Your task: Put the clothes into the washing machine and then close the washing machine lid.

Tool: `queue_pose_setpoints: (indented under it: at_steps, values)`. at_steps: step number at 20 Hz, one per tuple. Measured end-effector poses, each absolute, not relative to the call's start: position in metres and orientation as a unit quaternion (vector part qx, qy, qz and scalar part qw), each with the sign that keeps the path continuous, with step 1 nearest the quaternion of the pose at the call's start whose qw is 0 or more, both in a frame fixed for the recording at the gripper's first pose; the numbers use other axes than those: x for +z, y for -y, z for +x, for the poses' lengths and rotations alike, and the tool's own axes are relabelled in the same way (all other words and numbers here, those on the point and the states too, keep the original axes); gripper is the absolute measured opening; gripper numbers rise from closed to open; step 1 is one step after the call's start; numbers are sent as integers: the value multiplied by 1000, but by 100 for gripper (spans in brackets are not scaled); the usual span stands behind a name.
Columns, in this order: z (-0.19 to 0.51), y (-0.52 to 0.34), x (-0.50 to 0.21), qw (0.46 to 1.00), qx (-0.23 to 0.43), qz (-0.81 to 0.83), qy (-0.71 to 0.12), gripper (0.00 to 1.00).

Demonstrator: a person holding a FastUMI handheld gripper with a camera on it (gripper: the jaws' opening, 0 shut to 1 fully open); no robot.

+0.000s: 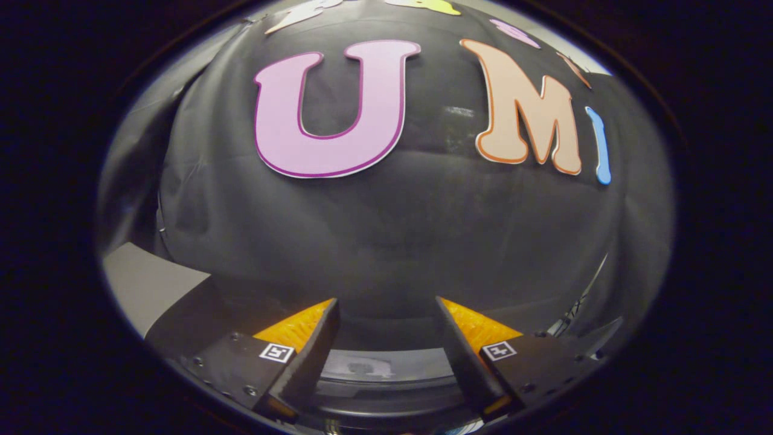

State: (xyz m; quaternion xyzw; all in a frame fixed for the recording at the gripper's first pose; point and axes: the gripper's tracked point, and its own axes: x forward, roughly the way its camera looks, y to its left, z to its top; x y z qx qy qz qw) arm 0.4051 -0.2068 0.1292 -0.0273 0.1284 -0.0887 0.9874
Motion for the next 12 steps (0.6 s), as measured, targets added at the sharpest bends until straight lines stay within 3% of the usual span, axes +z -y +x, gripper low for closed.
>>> queue_pose_setpoints:
  at_steps: [12]
  values:
    - [378,210,118,983,-112,-31,-139,98]
